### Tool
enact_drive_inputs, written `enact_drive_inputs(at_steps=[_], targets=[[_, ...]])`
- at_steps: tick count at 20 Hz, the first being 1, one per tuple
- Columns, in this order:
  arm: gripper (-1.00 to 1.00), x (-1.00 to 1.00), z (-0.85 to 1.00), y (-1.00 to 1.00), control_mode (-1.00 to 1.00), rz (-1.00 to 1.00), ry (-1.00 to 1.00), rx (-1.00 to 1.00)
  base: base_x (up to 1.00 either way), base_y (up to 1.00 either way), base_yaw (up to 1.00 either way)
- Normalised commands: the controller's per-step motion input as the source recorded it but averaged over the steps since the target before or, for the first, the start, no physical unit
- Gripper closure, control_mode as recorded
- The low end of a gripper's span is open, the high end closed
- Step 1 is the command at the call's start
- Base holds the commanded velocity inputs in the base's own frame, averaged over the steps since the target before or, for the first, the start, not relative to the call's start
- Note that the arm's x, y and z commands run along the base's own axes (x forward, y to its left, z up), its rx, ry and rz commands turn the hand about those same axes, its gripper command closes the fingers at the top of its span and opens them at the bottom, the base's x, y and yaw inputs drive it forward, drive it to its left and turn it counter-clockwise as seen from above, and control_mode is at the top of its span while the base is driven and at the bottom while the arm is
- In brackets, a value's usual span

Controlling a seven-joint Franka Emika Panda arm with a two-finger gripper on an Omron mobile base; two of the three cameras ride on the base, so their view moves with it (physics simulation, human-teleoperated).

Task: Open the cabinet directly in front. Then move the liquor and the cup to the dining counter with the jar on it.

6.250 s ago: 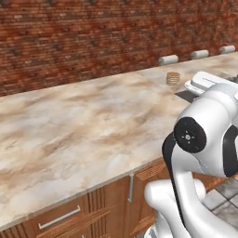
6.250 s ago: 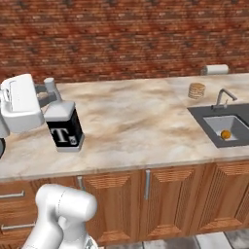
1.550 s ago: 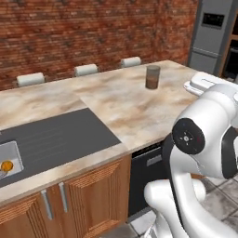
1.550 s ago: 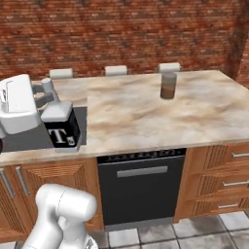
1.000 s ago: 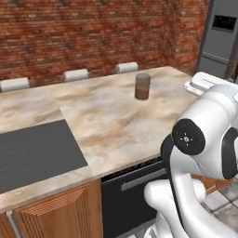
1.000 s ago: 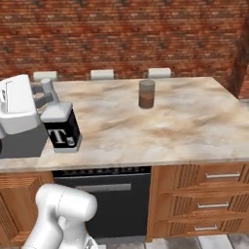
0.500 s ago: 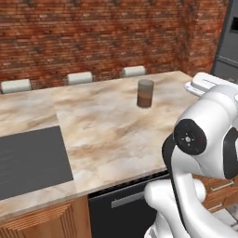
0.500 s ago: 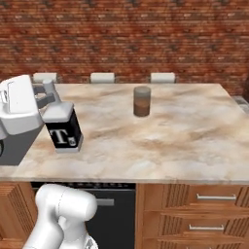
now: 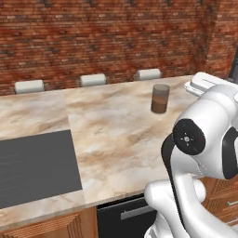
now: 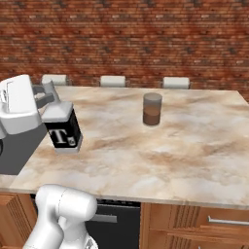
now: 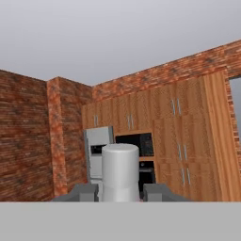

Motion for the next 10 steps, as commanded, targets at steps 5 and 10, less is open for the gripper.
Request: enact_drive_inputs(at_steps=[5,10], targets=[[1.00,0.00,0.00,0.00,1.00,0.00,0.00,0.00,0.48,0.00,0.18],[1.00,0.00,0.00,0.00,1.00,0.00,0.00,0.00,0.46,-0.03,0.18]])
